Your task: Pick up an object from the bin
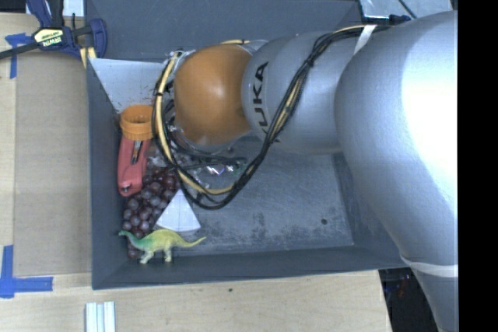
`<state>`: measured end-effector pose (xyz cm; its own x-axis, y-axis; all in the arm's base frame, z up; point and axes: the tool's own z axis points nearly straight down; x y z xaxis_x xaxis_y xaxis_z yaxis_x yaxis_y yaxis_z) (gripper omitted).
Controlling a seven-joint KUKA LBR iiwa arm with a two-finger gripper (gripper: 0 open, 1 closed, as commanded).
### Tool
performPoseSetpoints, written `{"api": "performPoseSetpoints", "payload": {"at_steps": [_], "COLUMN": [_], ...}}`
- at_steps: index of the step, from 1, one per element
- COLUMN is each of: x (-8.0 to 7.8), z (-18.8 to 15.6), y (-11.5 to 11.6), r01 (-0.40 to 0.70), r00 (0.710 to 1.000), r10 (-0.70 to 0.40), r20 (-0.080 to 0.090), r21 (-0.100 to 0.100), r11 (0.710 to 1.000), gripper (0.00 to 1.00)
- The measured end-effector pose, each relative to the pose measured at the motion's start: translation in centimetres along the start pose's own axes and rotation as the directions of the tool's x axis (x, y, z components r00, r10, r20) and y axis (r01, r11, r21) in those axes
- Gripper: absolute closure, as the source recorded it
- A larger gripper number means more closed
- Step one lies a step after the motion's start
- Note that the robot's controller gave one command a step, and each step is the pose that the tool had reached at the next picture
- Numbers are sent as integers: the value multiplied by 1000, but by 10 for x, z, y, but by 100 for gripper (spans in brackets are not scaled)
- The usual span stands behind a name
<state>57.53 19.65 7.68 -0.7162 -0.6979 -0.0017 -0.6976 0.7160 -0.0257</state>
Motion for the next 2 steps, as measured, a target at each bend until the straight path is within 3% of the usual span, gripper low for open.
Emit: {"api": "performPoseSetpoints", "payload": {"at_steps": [1, 2], "x": [35, 35], "z": [-1, -2], "y": [78, 78], "r01": [183, 182], "r00": [983, 983], "r10": [-182, -182], "r20": [-18, -18], "r21": [20, 20], "r11": [983, 983], "gripper": [100, 100]}}
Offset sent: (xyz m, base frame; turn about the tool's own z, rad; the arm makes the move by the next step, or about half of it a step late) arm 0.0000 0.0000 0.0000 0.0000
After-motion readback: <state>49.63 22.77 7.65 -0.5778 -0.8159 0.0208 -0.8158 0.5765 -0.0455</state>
